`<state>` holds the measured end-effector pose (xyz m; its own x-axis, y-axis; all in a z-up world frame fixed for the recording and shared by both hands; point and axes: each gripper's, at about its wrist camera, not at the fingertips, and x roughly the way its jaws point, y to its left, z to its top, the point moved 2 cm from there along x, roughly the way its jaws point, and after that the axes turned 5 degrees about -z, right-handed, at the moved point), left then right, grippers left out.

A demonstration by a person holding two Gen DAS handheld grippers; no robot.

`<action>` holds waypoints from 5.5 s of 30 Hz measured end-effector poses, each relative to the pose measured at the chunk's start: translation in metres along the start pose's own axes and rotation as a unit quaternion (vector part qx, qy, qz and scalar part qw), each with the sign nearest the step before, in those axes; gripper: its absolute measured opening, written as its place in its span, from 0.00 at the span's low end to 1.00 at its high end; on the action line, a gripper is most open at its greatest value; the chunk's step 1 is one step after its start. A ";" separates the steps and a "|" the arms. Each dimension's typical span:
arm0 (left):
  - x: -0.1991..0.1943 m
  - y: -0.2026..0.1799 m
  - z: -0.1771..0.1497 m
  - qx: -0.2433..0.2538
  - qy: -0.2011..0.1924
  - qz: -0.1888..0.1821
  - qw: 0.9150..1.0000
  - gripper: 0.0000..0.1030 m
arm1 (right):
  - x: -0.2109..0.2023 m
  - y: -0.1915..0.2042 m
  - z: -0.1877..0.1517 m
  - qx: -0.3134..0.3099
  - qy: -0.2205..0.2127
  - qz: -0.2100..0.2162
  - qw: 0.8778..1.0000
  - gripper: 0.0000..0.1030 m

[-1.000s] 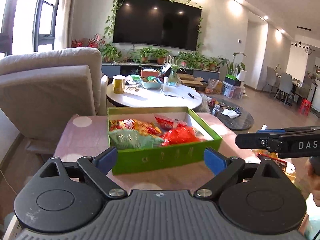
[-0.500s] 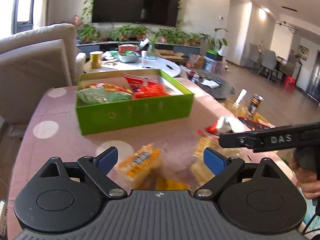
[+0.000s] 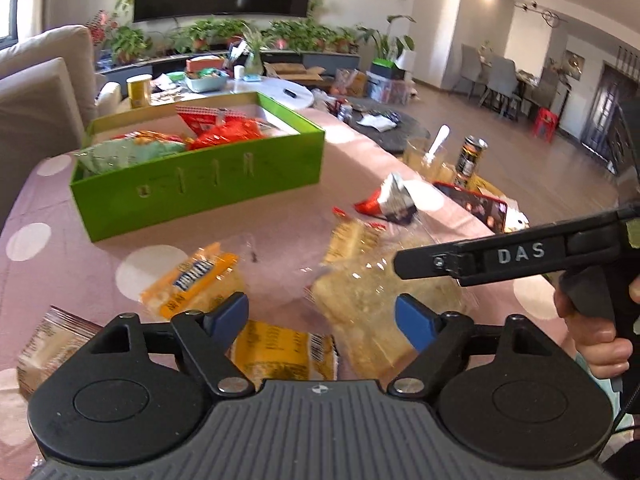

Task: Organize snacks
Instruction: 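Move the right gripper down to the bagged bread loaf on the table, then grasp the bagged bread loaf with the right gripper and lift it, then carry the bread loaf over the green box and release it inside, then withdraw the right gripper from the box toward the loose snacks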

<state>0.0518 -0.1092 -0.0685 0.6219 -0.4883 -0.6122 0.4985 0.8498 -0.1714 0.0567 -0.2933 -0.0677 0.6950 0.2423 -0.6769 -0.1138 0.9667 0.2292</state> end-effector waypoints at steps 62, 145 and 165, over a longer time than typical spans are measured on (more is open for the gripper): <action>-0.034 0.031 0.072 -0.011 -0.082 0.060 0.995 0.48 | -0.012 0.061 0.061 -0.053 -0.093 0.060 0.992 0.52; 0.046 0.103 0.147 -0.013 -0.095 0.123 0.988 0.81 | 0.043 0.036 0.144 -0.041 -0.147 0.057 0.987 0.61; 0.010 0.075 0.093 -0.005 -0.108 0.141 0.984 0.88 | 0.023 0.040 0.084 -0.085 -0.162 0.053 0.982 0.61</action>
<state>0.1512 -0.0687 -0.0156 0.8488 -0.2628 -0.4588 0.2825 0.9589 -0.0266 0.1277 -0.2557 -0.0158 0.8587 0.3302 -0.3920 -0.2952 0.9438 0.1484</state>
